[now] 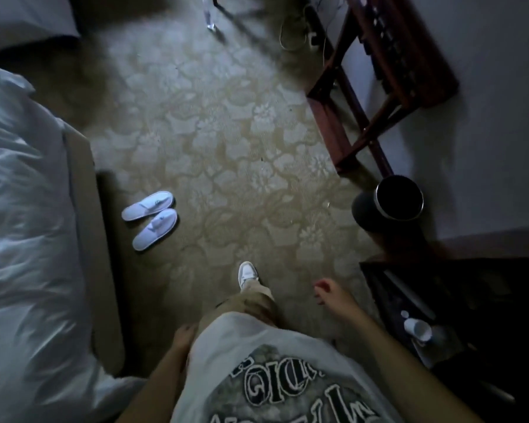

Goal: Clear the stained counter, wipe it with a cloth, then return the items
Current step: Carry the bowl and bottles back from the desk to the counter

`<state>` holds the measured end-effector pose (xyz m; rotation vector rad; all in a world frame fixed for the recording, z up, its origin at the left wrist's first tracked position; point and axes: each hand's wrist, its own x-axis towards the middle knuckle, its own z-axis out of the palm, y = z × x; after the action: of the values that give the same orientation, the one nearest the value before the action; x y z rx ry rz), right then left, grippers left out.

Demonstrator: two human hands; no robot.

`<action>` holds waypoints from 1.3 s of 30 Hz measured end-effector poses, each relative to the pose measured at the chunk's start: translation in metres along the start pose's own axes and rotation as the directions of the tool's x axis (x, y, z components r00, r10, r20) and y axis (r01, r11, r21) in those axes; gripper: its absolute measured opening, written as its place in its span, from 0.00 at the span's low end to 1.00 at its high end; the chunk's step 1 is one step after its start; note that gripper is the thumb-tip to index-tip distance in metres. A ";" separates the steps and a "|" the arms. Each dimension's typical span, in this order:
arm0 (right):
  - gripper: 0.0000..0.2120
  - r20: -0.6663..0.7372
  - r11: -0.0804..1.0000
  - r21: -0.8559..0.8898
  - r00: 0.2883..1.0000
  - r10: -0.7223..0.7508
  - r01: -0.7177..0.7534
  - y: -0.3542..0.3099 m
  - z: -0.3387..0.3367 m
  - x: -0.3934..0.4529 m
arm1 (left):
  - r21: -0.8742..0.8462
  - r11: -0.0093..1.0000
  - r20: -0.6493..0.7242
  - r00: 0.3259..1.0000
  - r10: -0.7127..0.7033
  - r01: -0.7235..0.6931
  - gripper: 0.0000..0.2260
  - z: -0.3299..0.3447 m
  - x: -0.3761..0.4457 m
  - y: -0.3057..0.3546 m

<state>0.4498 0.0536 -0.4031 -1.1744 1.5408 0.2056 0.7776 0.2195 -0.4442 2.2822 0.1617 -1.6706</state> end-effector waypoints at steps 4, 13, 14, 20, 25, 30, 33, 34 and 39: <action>0.10 -0.086 0.990 0.038 0.987 0.138 -0.136 -0.026 -0.032 0.032 | 0.050 0.981 0.053 0.981 0.187 -0.190 0.08 -0.026 -0.005 0.145; 0.07 -0.060 0.950 0.018 0.948 0.313 -0.313 -0.171 -0.101 0.168 | -0.032 0.902 0.066 0.900 0.432 -0.431 0.10 -0.076 0.051 0.409; 0.07 -0.039 0.949 0.001 0.948 0.316 -0.316 -0.193 -0.106 0.200 | -0.023 0.920 0.074 0.917 0.391 -0.391 0.10 -0.082 0.061 0.421; 0.07 -0.039 0.992 0.016 0.991 0.124 -0.124 -0.433 -0.137 0.340 | -0.196 0.981 -0.099 0.995 -0.019 -0.001 0.08 -0.130 0.089 0.471; 0.10 0.018 0.984 -0.065 0.986 -0.167 0.168 -0.656 -0.167 0.424 | -0.299 0.953 -0.068 0.995 -0.074 0.051 0.09 -0.178 0.117 0.557; 0.07 0.057 0.969 -0.140 0.979 -0.196 0.203 -0.782 -0.175 0.513 | -0.371 0.926 -0.047 0.995 -0.089 0.066 0.11 -0.228 0.201 0.691; 0.08 -0.012 0.994 -0.110 1.000 -0.006 0.004 -0.794 -0.185 0.555 | -0.327 0.945 -0.072 0.996 -0.044 0.018 0.12 -0.274 0.246 0.802; 0.09 -0.048 0.994 -0.064 0.995 0.087 -0.090 -0.798 -0.188 0.562 | -0.328 0.945 -0.070 0.997 -0.018 -0.006 0.12 -0.288 0.251 0.848; 0.11 -0.127 0.955 0.072 0.947 0.296 -0.289 -0.880 -0.207 0.580 | -0.113 0.948 -0.102 0.952 0.287 -0.298 0.08 -0.366 0.245 1.090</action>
<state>1.0503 -0.8364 -0.4140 -0.9297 1.8303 0.2847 1.4808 -0.7201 -0.3801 2.1596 -0.0502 -1.3749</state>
